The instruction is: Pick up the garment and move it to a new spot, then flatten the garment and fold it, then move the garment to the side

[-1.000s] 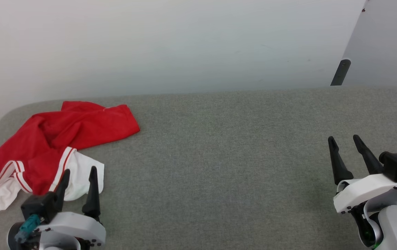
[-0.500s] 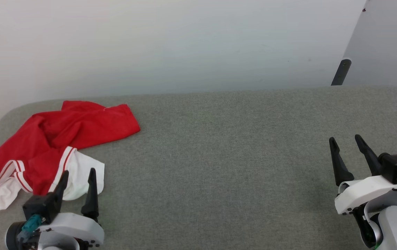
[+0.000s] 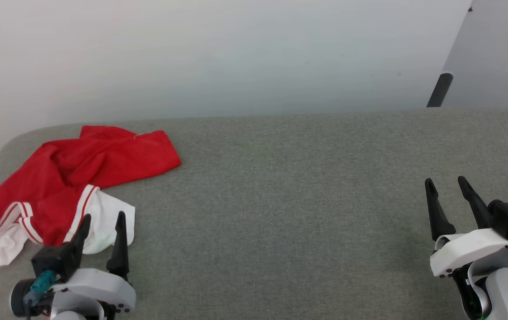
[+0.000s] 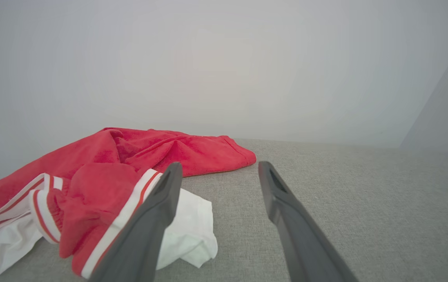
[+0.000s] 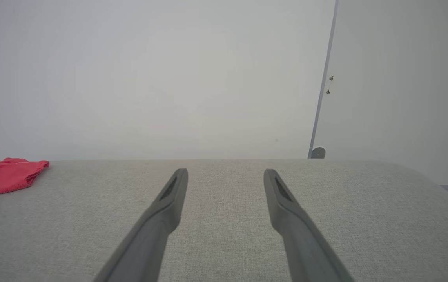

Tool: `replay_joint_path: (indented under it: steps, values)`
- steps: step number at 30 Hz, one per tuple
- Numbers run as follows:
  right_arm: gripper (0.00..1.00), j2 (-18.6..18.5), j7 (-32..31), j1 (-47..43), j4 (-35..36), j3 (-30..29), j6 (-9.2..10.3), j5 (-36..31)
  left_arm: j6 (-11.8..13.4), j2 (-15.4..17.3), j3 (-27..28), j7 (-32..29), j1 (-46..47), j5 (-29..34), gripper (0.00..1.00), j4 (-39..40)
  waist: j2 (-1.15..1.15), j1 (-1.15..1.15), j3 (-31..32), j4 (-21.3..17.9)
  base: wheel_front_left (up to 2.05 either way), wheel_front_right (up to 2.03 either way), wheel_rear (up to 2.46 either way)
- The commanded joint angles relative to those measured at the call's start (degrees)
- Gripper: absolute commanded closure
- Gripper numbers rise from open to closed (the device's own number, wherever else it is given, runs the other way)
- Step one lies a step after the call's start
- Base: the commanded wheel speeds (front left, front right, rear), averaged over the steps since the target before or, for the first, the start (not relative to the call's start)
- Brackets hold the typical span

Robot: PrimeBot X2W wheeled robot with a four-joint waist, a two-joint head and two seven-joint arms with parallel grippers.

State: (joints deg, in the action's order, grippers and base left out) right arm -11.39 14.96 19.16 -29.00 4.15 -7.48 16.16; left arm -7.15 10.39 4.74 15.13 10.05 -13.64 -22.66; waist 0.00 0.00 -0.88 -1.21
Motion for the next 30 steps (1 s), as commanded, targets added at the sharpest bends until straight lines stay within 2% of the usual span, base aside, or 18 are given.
replay_joint_path:
  steps: [1,6,11,30]
  values:
    - [0.0,0.2,0.3,-0.5,0.3,-0.3,-0.02,0.4,-0.3,0.2,-0.2,0.0,0.7,-0.4,0.0,-0.1,0.0,0.0,0.0,0.4,0.0,0.0,0.0]
    - [0.0,0.3,0.3,-1.1,0.7,0.0,-0.02,1.0,-0.3,0.4,-1.0,0.0,1.1,0.2,0.0,0.3,0.0,0.0,0.1,2.6,0.0,0.0,0.0]
    - [0.0,0.4,0.3,-1.2,0.9,1.3,-0.02,1.4,0.0,-0.1,-1.4,0.0,0.6,0.8,0.0,1.2,0.0,0.0,0.1,6.6,0.0,0.0,0.0]
    - [0.0,0.5,0.3,0.3,0.1,9.6,-0.02,3.4,2.0,-1.8,-1.3,0.0,-4.2,1.6,0.0,2.2,0.0,0.0,0.8,29.0,0.0,0.0,0.0]
